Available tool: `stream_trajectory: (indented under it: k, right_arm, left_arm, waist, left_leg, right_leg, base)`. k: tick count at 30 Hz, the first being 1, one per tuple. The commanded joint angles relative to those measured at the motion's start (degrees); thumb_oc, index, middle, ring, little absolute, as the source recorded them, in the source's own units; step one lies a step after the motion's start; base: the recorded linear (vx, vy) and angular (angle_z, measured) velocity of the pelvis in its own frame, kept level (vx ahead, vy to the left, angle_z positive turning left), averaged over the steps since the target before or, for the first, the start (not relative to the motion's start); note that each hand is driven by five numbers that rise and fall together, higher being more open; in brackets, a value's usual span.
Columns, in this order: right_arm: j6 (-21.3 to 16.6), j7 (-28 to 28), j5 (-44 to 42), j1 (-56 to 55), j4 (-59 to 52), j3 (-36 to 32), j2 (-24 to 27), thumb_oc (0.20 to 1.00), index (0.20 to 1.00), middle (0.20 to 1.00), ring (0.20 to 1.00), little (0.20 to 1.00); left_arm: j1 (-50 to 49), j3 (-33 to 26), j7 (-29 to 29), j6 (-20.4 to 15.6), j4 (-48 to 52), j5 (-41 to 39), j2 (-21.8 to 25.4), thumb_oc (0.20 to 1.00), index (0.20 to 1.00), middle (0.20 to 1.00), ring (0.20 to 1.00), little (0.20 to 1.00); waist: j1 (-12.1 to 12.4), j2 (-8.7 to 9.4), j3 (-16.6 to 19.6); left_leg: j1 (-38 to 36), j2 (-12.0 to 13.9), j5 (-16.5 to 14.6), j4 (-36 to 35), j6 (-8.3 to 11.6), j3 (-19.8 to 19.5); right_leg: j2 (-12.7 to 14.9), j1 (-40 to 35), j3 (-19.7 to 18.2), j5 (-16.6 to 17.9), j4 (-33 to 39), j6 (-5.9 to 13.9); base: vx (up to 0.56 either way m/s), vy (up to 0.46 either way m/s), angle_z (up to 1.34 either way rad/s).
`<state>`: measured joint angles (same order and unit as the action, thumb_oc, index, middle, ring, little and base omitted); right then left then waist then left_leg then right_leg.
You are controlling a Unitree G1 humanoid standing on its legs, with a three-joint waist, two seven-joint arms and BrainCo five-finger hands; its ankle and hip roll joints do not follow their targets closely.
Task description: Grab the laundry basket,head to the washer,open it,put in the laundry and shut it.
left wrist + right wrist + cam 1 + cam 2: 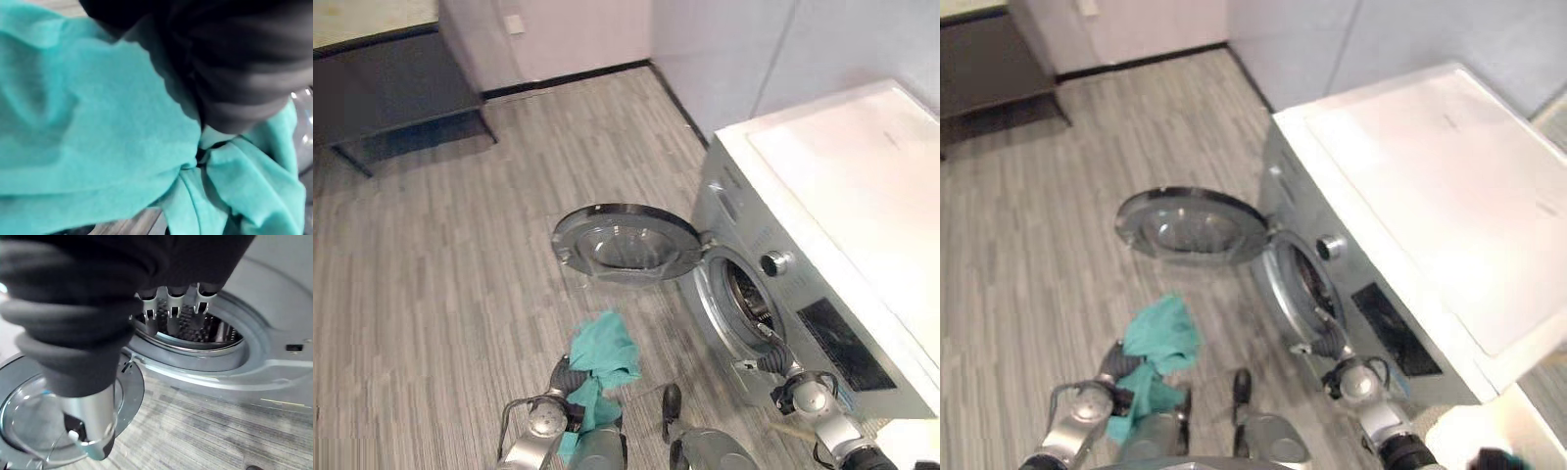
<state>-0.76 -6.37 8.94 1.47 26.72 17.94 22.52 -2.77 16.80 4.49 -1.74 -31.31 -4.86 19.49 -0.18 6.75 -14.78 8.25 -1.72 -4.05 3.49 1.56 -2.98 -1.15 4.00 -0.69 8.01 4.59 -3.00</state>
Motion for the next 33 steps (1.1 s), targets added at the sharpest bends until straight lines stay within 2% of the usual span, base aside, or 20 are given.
stream_trajectory:
  k: [1, 2, 3, 7, 11, 12, 13, 15, 17, 20, 21, 23, 24, 25, 27, 29, 30, 31, 32, 33]
  right_arm:
    - [-1.9, -1.1, 0.6, -0.8, -0.5, -0.1, 2.6, 1.0, 1.0, 1.0, 1.0, 1.0]
    - [-2.0, -1.1, 0.3, -0.3, 0.2, -0.2, 2.8, 1.0, 1.0, 1.0, 1.0, 1.0]
    - [-2.1, -0.9, 0.4, -0.3, 0.4, -0.2, 2.7, 1.0, 1.0, 1.0, 1.0, 1.0]
    - [-2.0, -0.8, 0.3, -0.2, 0.8, -0.4, 2.1, 1.0, 1.0, 1.0, 1.0, 1.0]
    - [-1.8, -0.1, 0.6, 0.7, 0.6, 0.5, 0.8, 1.0, 1.0, 1.0, 1.0, 1.0]
    - [-1.8, 0.0, 1.1, 1.6, 1.2, 1.2, 0.4, 1.0, 1.0, 1.0, 1.0, 1.0]
    - [-1.9, 0.1, 1.5, 2.0, 1.1, 1.5, 0.0, 1.0, 1.0, 1.0, 1.0, 1.0]
    - [-2.1, 0.3, 1.7, 2.2, 1.0, 1.6, -0.7, 1.0, 1.0, 1.0, 1.0, 1.0]
    - [-2.4, 0.4, 1.5, 1.8, 1.0, 1.2, -1.2, 1.0, 1.0, 1.0, 1.0, 1.0]
    - [-2.2, 0.2, 1.3, 0.8, 1.6, 0.6, -1.9, 1.0, 1.0, 1.0, 1.0, 1.0]
    - [-2.1, 0.1, 1.1, 0.6, 1.8, 0.2, -2.0, 1.0, 1.0, 1.0, 1.0, 1.0]
    - [-2.1, 0.0, 0.8, 0.1, 1.8, -0.2, -2.0, 1.0, 1.0, 1.0, 1.0, 1.0]
    - [-2.2, -0.4, 0.5, -0.5, 1.6, -0.9, -2.0, 1.0, 1.0, 1.0, 1.0, 1.0]
    - [-2.1, -0.7, 0.4, -0.8, 1.6, -1.5, -1.8, 1.0, 1.0, 1.0, 1.0, 1.0]
    - [-1.9, -1.0, -0.1, -2.0, 1.2, -2.8, -1.3, 1.0, 1.0, 1.0, 1.0, 1.0]
    - [-2.0, -1.4, -1.4, -2.7, 0.7, -3.6, -1.1, 1.0, 1.0, 1.0, 1.0, 1.0]
    - [-1.9, -2.3, -2.5, -1.7, 1.5, -4.1, -0.6, 1.0, 1.0, 1.0, 1.0, 1.0]
    - [-1.9, -2.9, -3.0, -1.0, 1.8, -4.4, -0.5, 1.0, 1.0, 1.0, 1.0, 1.0]
    - [-1.9, -2.9, -3.0, -1.0, 1.8, -4.4, -0.5, 1.0, 1.0, 1.0, 1.0, 1.0]
    - [-2.0, -3.5, -3.8, -0.6, 1.9, -4.6, -0.5, 1.0, 1.0, 1.0, 1.0, 1.0]
  left_arm:
    - [2.3, -0.9, 0.4, -2.4, 2.4, 2.3, 0.8, 0.2, 0.2, 0.2, 0.2, 0.2]
    - [2.9, -0.1, 0.5, -2.5, 2.1, 2.5, 0.8, 0.2, 0.2, 0.2, 0.2, 0.2]
    - [2.9, 0.1, 0.3, -2.7, 1.9, 2.7, 0.7, 0.2, 0.2, 0.2, 0.2, 0.2]
    - [3.6, 0.9, 0.0, -2.7, 1.5, 3.2, 1.1, 0.2, 0.2, 0.2, 0.2, 0.2]
    - [4.5, 0.4, 0.6, -3.1, 2.1, 3.1, 2.9, 0.2, 0.2, 0.2, 0.2, 0.2]
    - [4.9, -0.1, 1.0, -3.2, 2.2, 2.9, 3.2, 0.2, 0.2, 0.2, 0.2, 0.2]
    - [5.0, -0.5, 1.1, -3.2, 2.5, 2.6, 3.6, 0.2, 0.2, 0.2, 0.2, 0.2]
    - [4.8, -1.3, 1.5, -3.2, 2.8, 2.0, 3.8, 0.2, 0.2, 0.2, 0.2, 0.2]
    - [4.4, -2.1, 1.7, -3.3, 2.9, 1.6, 3.7, 0.2, 0.2, 0.2, 0.2, 0.2]
    - [2.6, -4.2, 2.3, -3.0, 2.9, 0.7, 3.0, 0.2, 0.2, 0.2, 0.2, 0.2]
    - [2.7, -4.7, 2.6, -2.9, 2.4, 0.3, 2.7, 0.2, 0.2, 0.2, 0.2, 0.2]
    - [2.8, -5.0, 2.9, -3.0, 1.9, 0.3, 2.5, 0.2, 0.2, 0.2, 0.2, 0.2]
    - [2.9, -5.1, 3.3, -3.0, 1.4, 0.3, 2.2, 0.2, 0.2, 0.2, 0.2, 0.2]
    - [3.0, -5.5, 3.5, -2.9, 1.6, -0.2, 1.8, 0.2, 0.2, 0.2, 0.2, 0.2]
    - [2.9, -6.0, 3.5, -3.0, 1.8, -1.5, 1.2, 0.2, 0.2, 0.2, 0.2, 0.2]
    - [2.5, -6.3, 3.5, -2.9, 1.9, -2.4, 0.4, 0.2, 0.2, 0.2, 0.2, 0.2]
    - [3.5, -6.6, 4.6, -3.1, 1.7, -5.2, -0.7, 0.2, 0.2, 0.2, 0.2, 0.2]
    - [4.0, -6.9, 5.1, -3.3, 1.5, -6.6, -1.3, 0.2, 0.2, 0.2, 0.2, 0.2]
    - [4.0, -6.9, 5.1, -3.3, 1.5, -6.6, -1.3, 0.2, 0.2, 0.2, 0.2, 0.2]
    - [4.6, -7.0, 6.3, -3.5, 1.2, -8.5, -2.1, 0.2, 0.2, 0.2, 0.2, 0.2]
  waist:
    - [0.8, -1.8, 0.1]
    - [0.6, -2.42, 0.0]
    - [0.2, -2.73, 0.3]
    - [-0.6, -2.58, 0.9]
    - [-1.1, -1.92, 0.5]
    - [-0.5, -1.84, 0.4]
    - [-0.1, -1.88, 0.3]
    - [0.6, -2.08, 0.5]
    - [1.1, -2.15, 0.7]
    - [1.9, -1.84, 1.1]
    - [1.9, -1.85, 1.1]
    - [1.7, -1.85, 1.2]
    - [1.1, -1.64, 1.3]
    - [0.8, -1.35, 1.2]
    - [0.2, -1.54, 1.1]
    - [-0.1, -1.98, 0.8]
    - [0.0, -1.68, -0.8]
    - [0.1, -1.84, -1.4]
    - [0.1, -1.87, -1.3]
    - [0.0, -2.04, -1.6]
  left_leg:
    - [4.3, 0.3, 2.9, 3.3, 2.11, -7.7]
    - [5.7, -1.0, 4.3, 2.8, 2.38, -11.8]
    - [4.9, -0.9, 3.6, 1.9, 2.09, -12.2]
    - [3.9, -0.4, 3.2, 2.6, 1.01, -8.2]
    - [3.1, 0.3, 0.8, 4.4, -0.8, -0.7]
    - [2.7, 1.1, 0.3, 4.3, -1.1, 1.6]
    - [1.9, 1.9, -0.1, 3.9, -1.18, 3.6]
    - [-0.2, 3.6, -0.6, 2.8, -1.23, 7.0]
    - [-2.0, 4.3, -0.8, 1.9, -1.38, 10.0]
    - [-5.8, 4.8, -2.0, -0.3, -1.05, 14.5]
    - [-6.1, 5.0, -1.8, -0.7, -1.03, 15.4]
    - [-6.8, 4.9, -2.2, -1.1, -0.84, 15.7]
    - [-6.8, 4.7, -2.4, -1.0, -0.66, 15.8]
    - [-5.8, 4.4, -1.4, -0.1, -0.8, 16.5]
    - [-5.0, 4.9, -2.4, 3.1, -0.24, 16.9]
    - [-4.4, 6.6, -4.6, 8.2, 0.58, 16.2]
    - [0.1, 7.2, -2.6, 14.5, 1.23, 14.6]
    - [1.5, 6.6, -2.5, 15.0, 1.49, 12.4]
    - [1.6, 6.6, -2.5, 15.1, 1.49, 12.4]
    - [3.0, 5.7, -2.7, 13.0, 1.59, 9.2]
  right_leg:
    - [1.1, -3.5, 3.4, -15.8, -6.9, 6.19]
    - [0.6, -3.2, 0.4, -16.5, -8.4, 6.36]
    - [0.4, -3.0, -1.3, -17.1, -9.0, 6.53]
    - [2.0, -1.9, -4.5, -16.2, -9.8, 7.8]
    - [3.5, 0.7, -7.7, -15.7, -12.8, 9.44]
    - [4.1, 1.8, -6.5, -15.1, -13.5, 9.79]
    - [5.2, 2.6, -3.3, -14.8, -14.2, 10.05]
    - [8.1, 2.7, 6.5, -14.9, -15.4, 9.84]
    - [9.9, 2.1, 13.9, -14.9, -15.9, 9.22]
    - [9.8, 1.7, 22.1, -15.1, -15.7, 9.4]
    - [10.0, 2.1, 23.5, -14.3, -15.2, 9.41]
    - [9.2, 1.3, 23.1, -14.6, -13.0, 9.54]
    - [7.9, 0.4, 21.3, -14.9, -10.7, 9.39]
    - [7.6, 1.0, 20.3, -13.7, -10.0, 8.83]
    - [7.1, 0.2, 19.2, -13.4, -8.5, 8.24]
    - [6.1, -1.6, 17.7, -14.8, -7.8, 7.66]
    - [6.4, -1.0, 17.4, -14.2, -7.9, 6.15]
    - [6.2, -0.8, 16.9, -14.6, -7.8, 5.83]
    - [6.2, -0.8, 17.0, -14.7, -7.8, 5.82]
    - [5.8, -0.5, 15.9, -15.1, -7.9, 6.04]
  base:
    - [0.15, 0.202, -1.31]
    - [0.21, 0.285, -1.42]
    - [0.22, 0.324, -1.47]
    - [0.12, 0.257, -1.18]
    - [0.05, 0.232, -1.17]
    - [0.0, 0.176, -1.0]
    - [0.0, 0.135, -1.31]
    - [0.04, 0.114, -1.47]
    - [0.06, 0.1, -0.91]
    - [0.09, 0.02, -1.4]
    - [0.13, -0.072, -1.05]
    - [0.06, -0.064, -0.44]
    - [-0.01, -0.083, -0.21]
    - [0.04, -0.162, 0.02]
    - [0.08, -0.115, 0.02]
    - [0.07, -0.101, -0.19]
    - [-0.12, -0.102, -0.25]
    - [-0.14, -0.061, -0.31]
    - [-0.01, -0.005, -0.39]
    - [0.02, -0.002, -0.44]
